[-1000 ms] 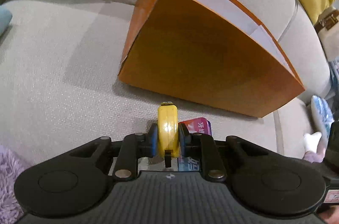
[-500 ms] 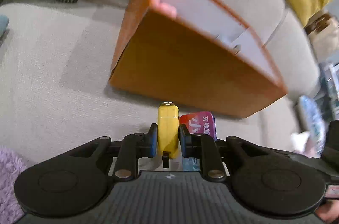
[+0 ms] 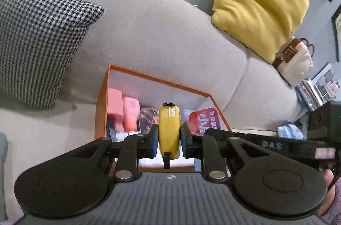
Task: Organize rigid objects
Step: 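Carry the tin and tape measure into the orange shoebox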
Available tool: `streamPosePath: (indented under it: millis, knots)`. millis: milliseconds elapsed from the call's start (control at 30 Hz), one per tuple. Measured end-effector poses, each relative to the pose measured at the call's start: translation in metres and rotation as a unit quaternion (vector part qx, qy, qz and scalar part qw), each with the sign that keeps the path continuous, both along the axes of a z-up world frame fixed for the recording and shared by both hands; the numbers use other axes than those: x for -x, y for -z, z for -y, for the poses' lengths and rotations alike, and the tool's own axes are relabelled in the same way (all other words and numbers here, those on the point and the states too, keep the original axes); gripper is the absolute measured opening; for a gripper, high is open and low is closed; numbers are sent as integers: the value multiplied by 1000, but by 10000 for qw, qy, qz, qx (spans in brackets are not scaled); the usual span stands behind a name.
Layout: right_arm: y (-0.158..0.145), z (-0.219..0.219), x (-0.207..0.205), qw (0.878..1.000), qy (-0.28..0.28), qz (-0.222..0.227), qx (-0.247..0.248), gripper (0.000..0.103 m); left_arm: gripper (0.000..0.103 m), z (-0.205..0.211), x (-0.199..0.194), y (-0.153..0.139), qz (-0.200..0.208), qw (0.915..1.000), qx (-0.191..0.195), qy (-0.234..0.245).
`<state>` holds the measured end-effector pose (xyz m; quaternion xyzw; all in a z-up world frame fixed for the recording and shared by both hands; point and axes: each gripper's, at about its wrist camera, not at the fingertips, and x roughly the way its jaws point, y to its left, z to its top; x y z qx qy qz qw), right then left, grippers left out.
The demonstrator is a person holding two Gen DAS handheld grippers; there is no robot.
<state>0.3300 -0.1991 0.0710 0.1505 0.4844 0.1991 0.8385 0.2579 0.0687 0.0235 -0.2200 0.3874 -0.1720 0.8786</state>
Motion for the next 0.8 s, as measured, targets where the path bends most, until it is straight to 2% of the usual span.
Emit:
streamPosePath:
  millis: [167, 367, 567, 733, 800]
  knots:
    - [43, -6, -46, 9969, 105, -755, 210, 14, 23, 11, -31, 17, -221, 9994, -219, 140]
    - [93, -17, -61, 9885, 93, -1482, 289, 14, 23, 18, -50, 43, -461, 9980, -346, 262]
    - [116, -27, -64, 9822, -5, -1816, 476, 14, 23, 20, -60, 60, -574, 9967, -473, 337]
    - [127, -32, -67, 9769, -18, -2112, 319, 14, 23, 22, -65, 64, -521, 9965, -524, 391]
    - [128, -35, -67, 9761, -41, -2112, 520, 14, 23, 23, -68, 65, -507, 9964, -541, 411]
